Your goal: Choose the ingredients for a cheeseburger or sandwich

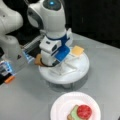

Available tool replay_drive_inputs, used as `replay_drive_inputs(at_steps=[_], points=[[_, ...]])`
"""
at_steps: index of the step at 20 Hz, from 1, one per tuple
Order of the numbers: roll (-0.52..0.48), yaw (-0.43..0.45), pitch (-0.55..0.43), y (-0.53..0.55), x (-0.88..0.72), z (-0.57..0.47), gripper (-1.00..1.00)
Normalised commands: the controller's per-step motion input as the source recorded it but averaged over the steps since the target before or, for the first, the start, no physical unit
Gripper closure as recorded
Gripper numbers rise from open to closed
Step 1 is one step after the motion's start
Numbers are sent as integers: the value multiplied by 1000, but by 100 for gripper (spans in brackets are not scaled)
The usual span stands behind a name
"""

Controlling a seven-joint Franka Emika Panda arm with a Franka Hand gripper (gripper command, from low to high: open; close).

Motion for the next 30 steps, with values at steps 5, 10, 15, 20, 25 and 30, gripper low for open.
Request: replay_drive_inputs(at_steps=[5,10,15,20,25,30], points=[[-17,-96,-68,253,-83,-95,-100],[13,-95,-37,264,-120,-57,-100],[27,-71,-58,207,-137,-97,-100],[47,-25,-87,44,-142,-128,-100],[57,14,-121,-47,-121,-126,-100],[65,28,-148,-64,-112,-151,-100]])
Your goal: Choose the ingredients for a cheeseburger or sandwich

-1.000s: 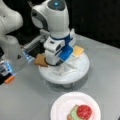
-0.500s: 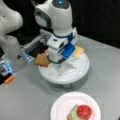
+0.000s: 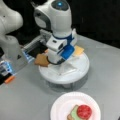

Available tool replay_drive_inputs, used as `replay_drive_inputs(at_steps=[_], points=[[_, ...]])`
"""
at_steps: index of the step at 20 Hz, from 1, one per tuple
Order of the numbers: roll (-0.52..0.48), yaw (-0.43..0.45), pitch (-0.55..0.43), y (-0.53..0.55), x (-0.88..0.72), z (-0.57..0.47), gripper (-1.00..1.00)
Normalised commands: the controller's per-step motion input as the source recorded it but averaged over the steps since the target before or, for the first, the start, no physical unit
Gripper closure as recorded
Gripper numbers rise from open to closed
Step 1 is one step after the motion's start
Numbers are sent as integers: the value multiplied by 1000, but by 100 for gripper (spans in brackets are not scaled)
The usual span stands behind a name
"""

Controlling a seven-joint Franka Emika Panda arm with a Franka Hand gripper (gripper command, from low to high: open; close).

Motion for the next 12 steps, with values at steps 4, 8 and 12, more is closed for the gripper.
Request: replay_drive_inputs(at_steps=[4,8,12], points=[[67,24,-161,-41,-146,-174,-100],[72,27,-174,-32,-175,-184,-100],[83,32,-205,-30,-169,-207,-100]])
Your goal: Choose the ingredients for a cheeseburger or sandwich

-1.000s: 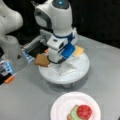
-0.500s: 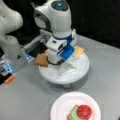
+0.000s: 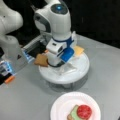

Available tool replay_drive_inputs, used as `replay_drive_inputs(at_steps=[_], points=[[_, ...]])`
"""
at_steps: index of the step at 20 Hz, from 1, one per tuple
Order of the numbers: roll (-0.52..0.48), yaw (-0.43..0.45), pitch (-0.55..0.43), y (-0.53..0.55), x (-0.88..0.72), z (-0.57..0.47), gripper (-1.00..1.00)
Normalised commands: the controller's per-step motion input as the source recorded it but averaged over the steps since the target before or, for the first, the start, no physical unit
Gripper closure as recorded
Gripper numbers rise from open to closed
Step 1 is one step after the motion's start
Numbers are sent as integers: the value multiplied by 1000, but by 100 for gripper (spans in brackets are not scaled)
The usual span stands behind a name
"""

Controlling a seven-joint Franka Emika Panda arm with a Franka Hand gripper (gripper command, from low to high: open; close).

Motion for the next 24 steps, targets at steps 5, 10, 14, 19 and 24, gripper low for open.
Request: replay_drive_inputs(at_steps=[5,10,14,19,24], points=[[90,55,-207,-37,-196,-190,-100],[91,81,-205,-67,-207,-156,-100],[53,105,-184,-64,-189,-116,-100],[-23,519,-157,-59,-186,-97,-100],[56,774,-76,-73,-125,-27,-100]])
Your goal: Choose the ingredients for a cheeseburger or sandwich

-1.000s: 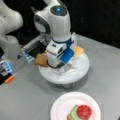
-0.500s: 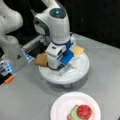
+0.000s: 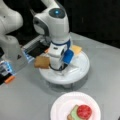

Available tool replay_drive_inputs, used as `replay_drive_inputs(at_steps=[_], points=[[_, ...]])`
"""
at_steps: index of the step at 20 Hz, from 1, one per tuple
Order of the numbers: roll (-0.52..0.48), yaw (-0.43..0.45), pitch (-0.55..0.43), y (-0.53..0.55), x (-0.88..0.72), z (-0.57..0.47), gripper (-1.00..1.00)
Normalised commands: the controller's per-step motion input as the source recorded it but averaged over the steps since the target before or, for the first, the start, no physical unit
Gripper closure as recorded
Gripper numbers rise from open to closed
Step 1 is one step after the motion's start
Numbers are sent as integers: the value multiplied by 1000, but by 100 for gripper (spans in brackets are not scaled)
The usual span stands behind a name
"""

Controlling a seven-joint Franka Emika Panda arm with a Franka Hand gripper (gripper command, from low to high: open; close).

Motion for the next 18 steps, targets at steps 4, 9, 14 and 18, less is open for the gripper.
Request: replay_drive_inputs(at_steps=[4,9,14,18], points=[[100,721,-7,-87,-53,44,-100],[74,654,29,-74,84,105,-100],[43,705,7,-41,288,112,-100],[22,717,27,-6,439,58,-100]])
